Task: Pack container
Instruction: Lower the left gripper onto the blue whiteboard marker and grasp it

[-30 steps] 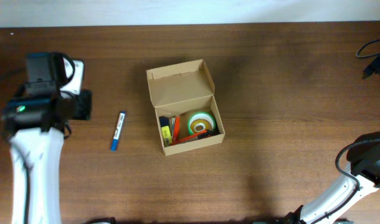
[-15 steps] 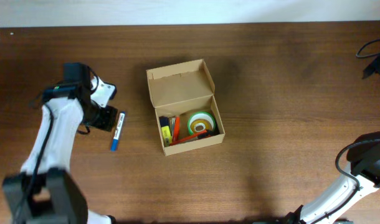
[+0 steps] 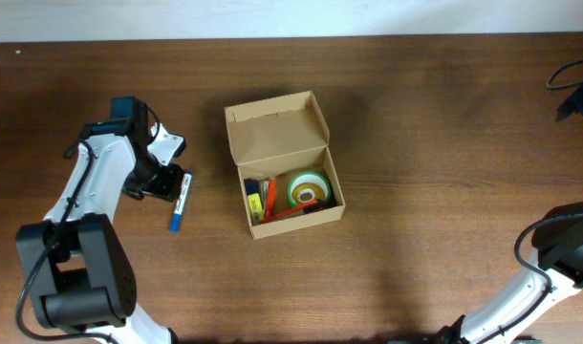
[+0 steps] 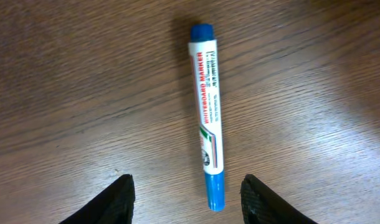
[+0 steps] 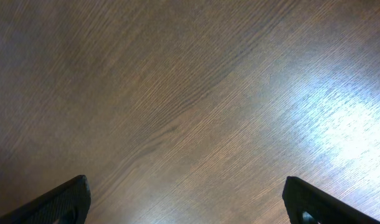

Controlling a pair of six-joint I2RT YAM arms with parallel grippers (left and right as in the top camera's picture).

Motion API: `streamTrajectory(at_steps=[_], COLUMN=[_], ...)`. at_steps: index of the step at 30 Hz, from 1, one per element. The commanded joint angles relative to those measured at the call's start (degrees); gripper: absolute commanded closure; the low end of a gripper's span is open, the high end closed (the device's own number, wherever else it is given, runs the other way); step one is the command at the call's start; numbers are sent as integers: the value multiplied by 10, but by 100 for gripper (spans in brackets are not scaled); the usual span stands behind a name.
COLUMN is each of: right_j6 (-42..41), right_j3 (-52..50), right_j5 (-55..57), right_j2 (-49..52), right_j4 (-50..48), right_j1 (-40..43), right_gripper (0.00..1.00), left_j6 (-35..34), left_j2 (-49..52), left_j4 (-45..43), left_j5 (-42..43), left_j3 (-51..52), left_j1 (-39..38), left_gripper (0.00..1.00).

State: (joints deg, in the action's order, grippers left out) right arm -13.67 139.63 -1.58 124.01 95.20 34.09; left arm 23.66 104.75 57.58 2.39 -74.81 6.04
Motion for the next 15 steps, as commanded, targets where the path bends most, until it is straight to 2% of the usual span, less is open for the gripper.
streamTrajectory(at_steps=[1,15], right_j6=[-1,-1], right_j3=[-2,-2], right_j5=[3,3], right_j2=[-16,-16], right_j4=[0,0], right_j1=[1,1], right_gripper=[1,1], left_j6=[14,17], left_j2=[14,57], left_j4=[0,-6], left_j5=[7,-13], left_j3=[-12,-12], left_j1=[-19,-48], left_gripper=[47,51])
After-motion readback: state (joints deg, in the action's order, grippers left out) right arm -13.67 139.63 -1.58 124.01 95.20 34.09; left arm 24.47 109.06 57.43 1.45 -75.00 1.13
